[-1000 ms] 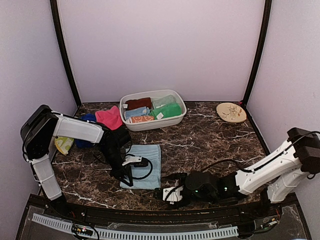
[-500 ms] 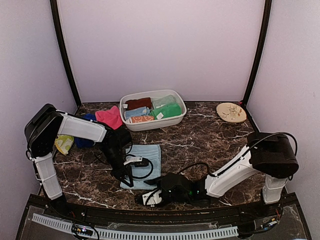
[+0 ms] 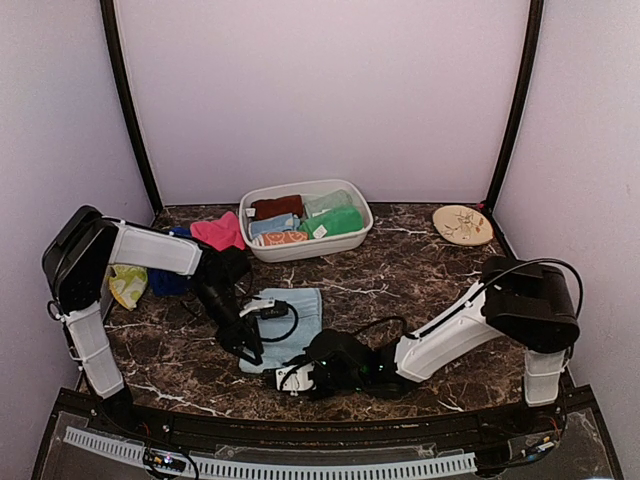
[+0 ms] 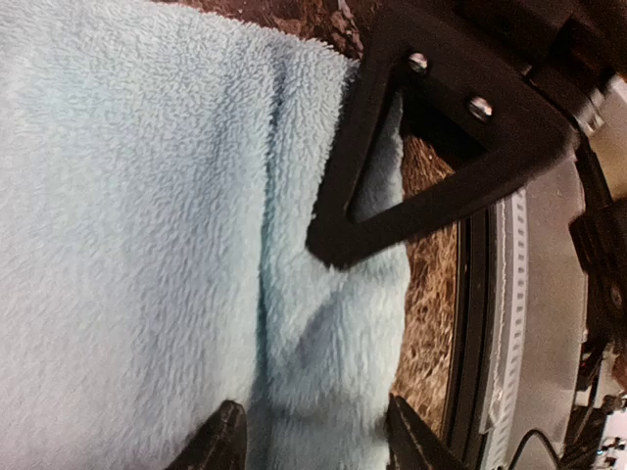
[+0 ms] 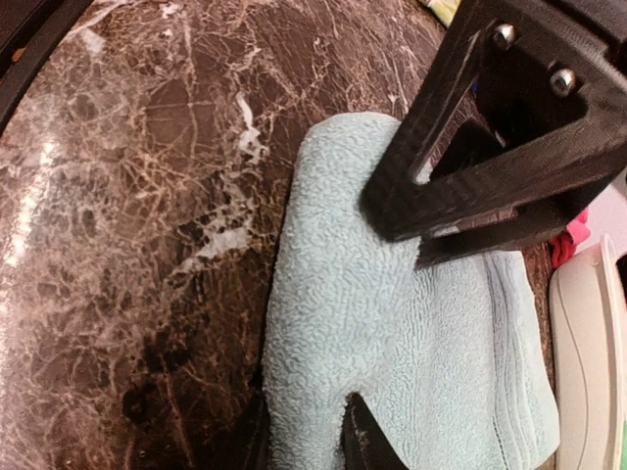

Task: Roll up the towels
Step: Roll the towel at the center of the board.

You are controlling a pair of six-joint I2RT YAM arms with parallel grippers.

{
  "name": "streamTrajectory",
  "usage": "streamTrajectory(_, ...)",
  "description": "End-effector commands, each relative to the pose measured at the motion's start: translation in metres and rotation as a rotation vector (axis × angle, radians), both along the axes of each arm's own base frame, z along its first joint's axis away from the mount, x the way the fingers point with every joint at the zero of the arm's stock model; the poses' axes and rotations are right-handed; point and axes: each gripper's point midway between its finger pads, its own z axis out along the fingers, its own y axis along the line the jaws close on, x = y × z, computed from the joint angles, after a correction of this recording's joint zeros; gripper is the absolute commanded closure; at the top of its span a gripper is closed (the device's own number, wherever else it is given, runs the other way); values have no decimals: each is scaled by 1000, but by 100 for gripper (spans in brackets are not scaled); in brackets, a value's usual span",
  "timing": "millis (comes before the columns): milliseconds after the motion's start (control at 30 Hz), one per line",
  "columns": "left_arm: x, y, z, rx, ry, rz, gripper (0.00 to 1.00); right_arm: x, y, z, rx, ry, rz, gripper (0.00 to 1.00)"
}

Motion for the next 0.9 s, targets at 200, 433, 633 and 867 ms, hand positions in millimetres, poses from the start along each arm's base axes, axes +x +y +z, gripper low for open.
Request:
streamTrajectory(200, 22, 42, 57, -136, -253, 134, 41, 5, -5, 1, 10, 468, -87, 97)
streamTrajectory(433, 25, 37, 86, -181, -311, 120, 42, 20, 8, 12, 23, 873, -124, 100)
streamTrajectory(633, 15, 30, 71, -155, -366, 63, 41, 32, 4, 3, -14, 1183, -183, 100)
streamTrajectory(867, 20, 8, 49, -127, -519, -18, 43, 38, -4, -6, -25, 1306, -251, 100)
